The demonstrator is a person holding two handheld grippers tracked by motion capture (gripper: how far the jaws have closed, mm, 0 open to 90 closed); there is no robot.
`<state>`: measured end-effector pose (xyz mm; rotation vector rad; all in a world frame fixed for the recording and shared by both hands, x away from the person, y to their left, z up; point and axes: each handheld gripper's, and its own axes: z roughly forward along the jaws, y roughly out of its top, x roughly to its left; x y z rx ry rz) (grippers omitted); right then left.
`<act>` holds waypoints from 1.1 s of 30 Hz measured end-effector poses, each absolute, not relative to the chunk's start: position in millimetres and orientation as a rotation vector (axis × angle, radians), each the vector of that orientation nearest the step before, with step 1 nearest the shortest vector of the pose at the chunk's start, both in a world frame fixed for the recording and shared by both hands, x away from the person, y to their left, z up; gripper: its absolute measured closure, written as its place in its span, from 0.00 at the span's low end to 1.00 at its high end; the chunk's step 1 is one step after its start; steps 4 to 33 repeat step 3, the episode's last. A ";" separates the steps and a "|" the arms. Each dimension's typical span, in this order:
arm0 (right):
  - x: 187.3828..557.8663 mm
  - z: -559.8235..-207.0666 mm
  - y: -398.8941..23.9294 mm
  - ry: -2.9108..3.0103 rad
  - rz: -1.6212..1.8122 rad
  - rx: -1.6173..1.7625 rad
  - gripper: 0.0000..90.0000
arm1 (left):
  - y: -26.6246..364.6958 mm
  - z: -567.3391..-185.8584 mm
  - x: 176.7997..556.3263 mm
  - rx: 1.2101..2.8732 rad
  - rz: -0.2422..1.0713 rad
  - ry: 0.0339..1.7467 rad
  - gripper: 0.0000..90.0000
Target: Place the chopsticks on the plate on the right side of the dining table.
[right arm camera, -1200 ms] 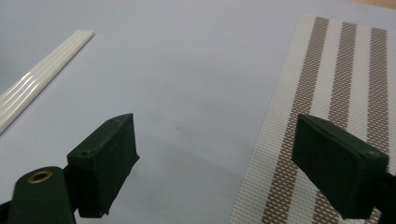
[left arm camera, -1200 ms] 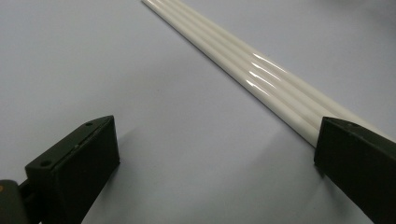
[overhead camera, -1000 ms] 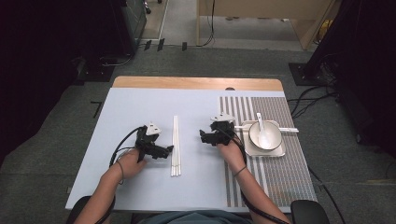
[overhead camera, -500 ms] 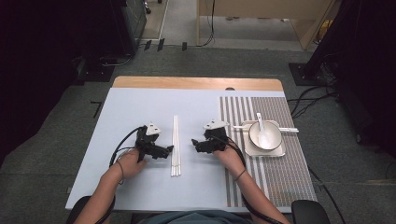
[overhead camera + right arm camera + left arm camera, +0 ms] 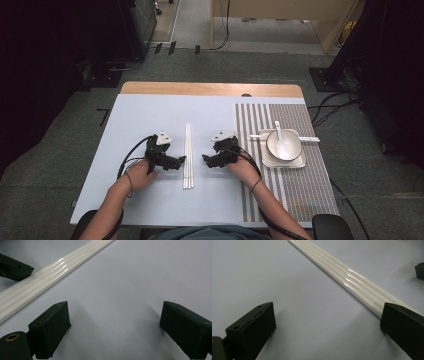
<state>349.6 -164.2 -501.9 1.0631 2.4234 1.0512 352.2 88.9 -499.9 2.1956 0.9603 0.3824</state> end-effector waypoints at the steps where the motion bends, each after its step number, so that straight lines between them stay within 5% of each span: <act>1: 349.6 -501.9 -164.2 2.423 1.052 1.064 0.10 | 88.9 -499.9 352.2 2.195 0.382 0.960 0.00; 33: 349.6 -501.9 -164.3 2.423 1.053 1.065 0.10 | 88.9 -499.9 352.2 2.196 0.382 0.960 0.00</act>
